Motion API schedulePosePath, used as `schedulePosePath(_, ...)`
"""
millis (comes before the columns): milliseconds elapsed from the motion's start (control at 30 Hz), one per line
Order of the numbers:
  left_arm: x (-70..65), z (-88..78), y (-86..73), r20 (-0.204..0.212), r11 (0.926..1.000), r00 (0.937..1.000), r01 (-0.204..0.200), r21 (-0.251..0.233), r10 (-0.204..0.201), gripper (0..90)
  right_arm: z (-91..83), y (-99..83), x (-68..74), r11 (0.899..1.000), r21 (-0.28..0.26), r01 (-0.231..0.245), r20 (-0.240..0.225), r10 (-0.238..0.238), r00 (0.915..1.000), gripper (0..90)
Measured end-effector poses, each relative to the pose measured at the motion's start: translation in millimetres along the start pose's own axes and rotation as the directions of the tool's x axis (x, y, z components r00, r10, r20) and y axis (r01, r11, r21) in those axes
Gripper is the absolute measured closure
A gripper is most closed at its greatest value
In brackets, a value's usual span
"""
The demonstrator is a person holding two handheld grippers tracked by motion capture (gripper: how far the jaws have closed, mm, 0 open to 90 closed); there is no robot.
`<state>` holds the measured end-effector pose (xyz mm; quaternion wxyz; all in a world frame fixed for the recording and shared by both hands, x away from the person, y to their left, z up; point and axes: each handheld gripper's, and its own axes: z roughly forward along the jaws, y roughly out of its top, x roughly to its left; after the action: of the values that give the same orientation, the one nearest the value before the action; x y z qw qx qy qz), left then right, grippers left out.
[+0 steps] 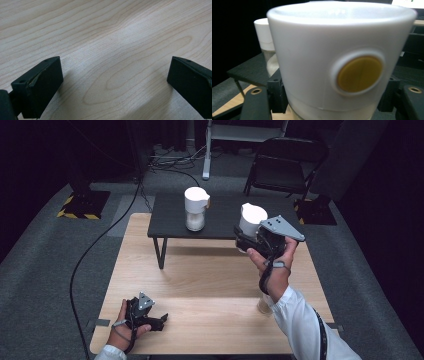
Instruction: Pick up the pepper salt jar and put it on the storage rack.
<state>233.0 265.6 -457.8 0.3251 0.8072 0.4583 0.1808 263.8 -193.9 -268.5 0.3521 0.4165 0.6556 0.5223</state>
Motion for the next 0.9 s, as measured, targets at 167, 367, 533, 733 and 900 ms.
schedulePosePath(167,-0.1,0.0,0.0,0.0,1.0,1.0,0.001,0.0,-0.001,0.2,9.5,2.0,-0.9,1.0,-0.007,-0.002,0.01,0.002,0.9999,29.5)
schedulePosePath(367,0.2,0.0,0.1,0.001,1.0,1.0,-0.002,0.0,0.002,0.2,23.0,-0.5,-1.6,0.999,-0.034,0.014,0.023,-0.013,0.9997,29.5)
schedulePosePath(533,0.2,0.0,0.1,0.001,1.0,1.0,-0.001,0.0,0.001,0.2,35.1,1.0,-5.5,0.999,-0.04,0.005,0.028,-0.004,0.9996,29.5)
schedulePosePath(733,0.4,0.1,0.2,0.002,1.0,1.0,-0.003,0.0,0.003,0.2,49.3,3.2,-10.0,0.999,-0.046,0.003,0.034,-0.001,0.9994,29.5)
schedulePosePath(900,0.5,0.1,0.2,0.002,1.0,1.0,-0.004,0.0,0.004,0.2,58.9,5.1,-12.2,0.998,-0.057,0.001,0.037,0.002,0.9993,29.5)
